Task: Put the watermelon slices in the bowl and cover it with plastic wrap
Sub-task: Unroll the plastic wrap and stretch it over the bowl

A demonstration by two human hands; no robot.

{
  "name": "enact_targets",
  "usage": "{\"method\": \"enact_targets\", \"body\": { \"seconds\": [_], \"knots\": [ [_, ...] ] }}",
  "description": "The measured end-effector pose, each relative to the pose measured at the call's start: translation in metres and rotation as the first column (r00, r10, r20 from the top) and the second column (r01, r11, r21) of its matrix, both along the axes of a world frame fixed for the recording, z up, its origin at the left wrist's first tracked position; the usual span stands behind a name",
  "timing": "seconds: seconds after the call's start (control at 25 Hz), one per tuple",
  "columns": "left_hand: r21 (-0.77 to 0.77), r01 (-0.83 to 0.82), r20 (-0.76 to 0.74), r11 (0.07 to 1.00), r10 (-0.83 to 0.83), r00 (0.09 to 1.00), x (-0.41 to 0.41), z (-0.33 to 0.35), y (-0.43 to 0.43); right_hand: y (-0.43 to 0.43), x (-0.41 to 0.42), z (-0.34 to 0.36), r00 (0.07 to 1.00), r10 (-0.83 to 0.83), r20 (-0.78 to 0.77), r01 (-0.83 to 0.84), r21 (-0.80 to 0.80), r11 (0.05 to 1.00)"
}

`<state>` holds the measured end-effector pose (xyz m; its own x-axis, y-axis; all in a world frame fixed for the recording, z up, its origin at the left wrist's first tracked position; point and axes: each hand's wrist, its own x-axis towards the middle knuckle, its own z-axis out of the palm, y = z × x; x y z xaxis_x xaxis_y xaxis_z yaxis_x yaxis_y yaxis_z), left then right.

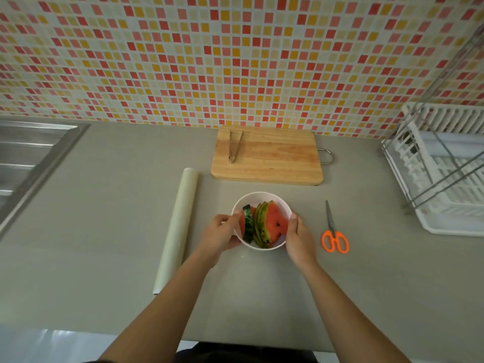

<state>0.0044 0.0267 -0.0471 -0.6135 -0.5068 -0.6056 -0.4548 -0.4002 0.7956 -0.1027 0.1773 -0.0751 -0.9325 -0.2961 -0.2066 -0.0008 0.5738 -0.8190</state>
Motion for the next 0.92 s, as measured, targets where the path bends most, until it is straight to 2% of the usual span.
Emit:
{"method": "enact_targets", "body": {
  "seconds": [0.04,0.12,0.2,0.24,0.28,0.36,0.44,0.52,0.56,0.68,0.76,0.84,0.92],
  "knots": [
    [-0.063,0.021,0.025,0.998,-0.02,0.999,0.001,0.002,0.0,0.0,0.0,-0.001,1.0,-0.005,0.004,0.005,0.002,1.0],
    [-0.322,0.001,0.045,0.947,0.014,0.999,0.005,0.009,-0.008,0.001,-0.002,-0.002,1.0,-0.017,0.006,0.016,0.013,1.0],
    [-0.582,-0.137,-0.014,0.801,0.158,0.987,0.018,0.016,-0.035,0.002,-0.003,-0.003,1.0,-0.015,0.0,0.015,0.018,1.0],
    [-0.647,-0.197,-0.029,0.736,0.235,0.972,0.028,0.014,-0.056,0.001,-0.002,-0.004,1.0,-0.013,-0.005,0.013,0.018,1.0],
    [-0.667,-0.229,-0.012,0.709,0.297,0.955,0.041,0.011,-0.078,0.001,-0.002,-0.005,1.0,-0.011,-0.011,0.011,0.02,1.0],
    [-0.592,-0.218,0.093,0.776,0.333,0.938,0.062,-0.001,-0.109,-0.001,-0.002,-0.005,1.0,-0.016,-0.019,0.017,0.032,0.999],
    [-0.522,-0.059,0.187,0.851,0.181,0.966,0.068,-0.012,-0.113,-0.002,-0.002,-0.005,0.999,-0.023,-0.025,0.024,0.045,0.999],
    [-0.551,0.101,0.273,0.828,0.064,0.96,0.063,-0.017,-0.108,-0.001,-0.002,-0.005,1.0,-0.019,-0.022,0.02,0.05,0.999],
    [-0.568,0.111,0.286,0.816,0.069,0.956,0.06,-0.017,-0.107,-0.001,-0.002,-0.005,1.0,-0.016,-0.017,0.016,0.052,0.998],
    [-0.505,0.064,0.285,0.861,0.096,0.954,0.054,-0.012,-0.106,0.0,0.0,-0.001,1.0,-0.002,-0.011,0.002,0.064,0.998],
    [-0.455,0.095,0.334,0.886,0.071,0.94,0.05,-0.009,-0.107,0.004,0.001,0.002,0.999,0.034,-0.041,-0.028,0.137,0.99],
    [-0.361,0.062,0.286,0.931,0.047,0.957,0.049,0.001,-0.106,0.01,0.001,0.009,0.99,0.078,-0.121,-0.051,0.218,0.975],
    [-0.246,0.013,0.067,0.969,0.004,0.998,0.044,0.019,-0.103,0.012,-0.004,0.026,0.965,0.079,-0.249,-0.047,0.129,0.99]
  ]
}}
